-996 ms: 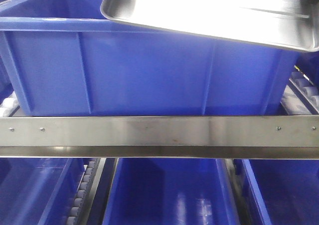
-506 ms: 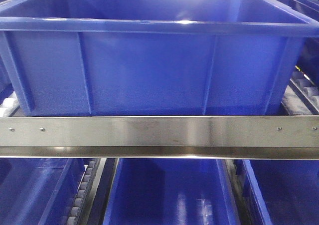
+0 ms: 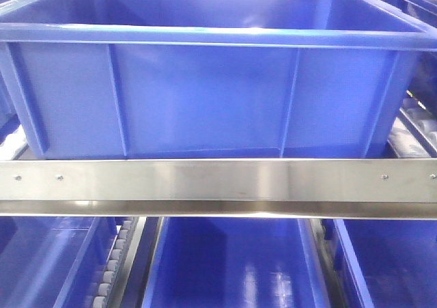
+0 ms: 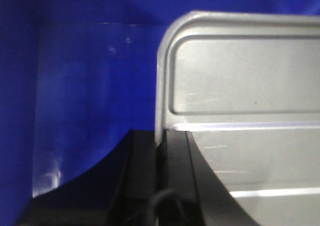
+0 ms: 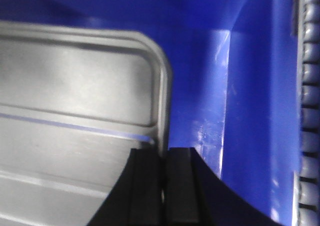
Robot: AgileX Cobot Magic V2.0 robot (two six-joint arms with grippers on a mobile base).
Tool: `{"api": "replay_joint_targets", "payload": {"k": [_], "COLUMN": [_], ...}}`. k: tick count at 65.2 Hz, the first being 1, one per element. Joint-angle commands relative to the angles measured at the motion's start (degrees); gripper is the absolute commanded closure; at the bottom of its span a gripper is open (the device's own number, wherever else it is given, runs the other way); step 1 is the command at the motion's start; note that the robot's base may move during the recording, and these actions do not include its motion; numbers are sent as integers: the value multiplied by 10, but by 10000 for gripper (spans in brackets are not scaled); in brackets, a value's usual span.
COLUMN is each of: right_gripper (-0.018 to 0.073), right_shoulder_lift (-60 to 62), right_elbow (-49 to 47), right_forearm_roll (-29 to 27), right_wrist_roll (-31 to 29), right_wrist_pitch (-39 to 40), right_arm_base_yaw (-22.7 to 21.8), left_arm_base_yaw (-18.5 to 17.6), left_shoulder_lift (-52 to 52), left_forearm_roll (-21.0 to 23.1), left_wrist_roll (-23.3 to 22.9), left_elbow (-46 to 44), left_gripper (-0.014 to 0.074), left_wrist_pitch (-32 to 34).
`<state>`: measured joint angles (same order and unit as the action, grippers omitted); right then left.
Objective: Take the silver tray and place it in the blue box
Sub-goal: 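Lower the tray into the blue bin with both grippers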
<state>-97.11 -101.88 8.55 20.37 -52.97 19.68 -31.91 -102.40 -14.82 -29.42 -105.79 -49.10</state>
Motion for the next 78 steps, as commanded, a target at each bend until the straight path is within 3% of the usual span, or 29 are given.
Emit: {"api": "replay_joint_targets", "payload": {"k": [1,19,39,44,50,58,64,69,78], "right_gripper": [501,501,496,457,331,110,-6,-29,3], "right_shoulder_lift": [-5,-76,-97,-97,-97,-97,-95,-88,-63], "right_elbow": [-27,-27,-27,-27,-27,-27,-27,-27,-27], "right_forearm_roll": [13,14,21,21,21,22,24,26,26], "right_wrist_roll": [-5,-5,-5,-5,-5,-5,-5,-5,-5], "right_wrist_pitch": [42,52,62,63,63,63,62,61,59], "right_arm_base_yaw": [-2,-2,-2,-2,-2,-2,-2,-2,-2], "left_arm_base_yaw": [6,16,35,35,35,35,35,35,35], "left_shoulder_lift": [5,-45,-71,-71,-71,-71,-71,-70,-65], "left_forearm_roll": [-12,-8,35,36,38,38,37,36,37], "left_wrist_roll": [6,6,16,35,36,36,36,36,36], "left_elbow": [-21,-23,-24,-24,-24,-24,-24,-24,-41], "left_gripper": [701,700,683,628,526,317,165,102,108], "left_wrist_pitch": [67,87,78,79,79,79,79,76,40]}}
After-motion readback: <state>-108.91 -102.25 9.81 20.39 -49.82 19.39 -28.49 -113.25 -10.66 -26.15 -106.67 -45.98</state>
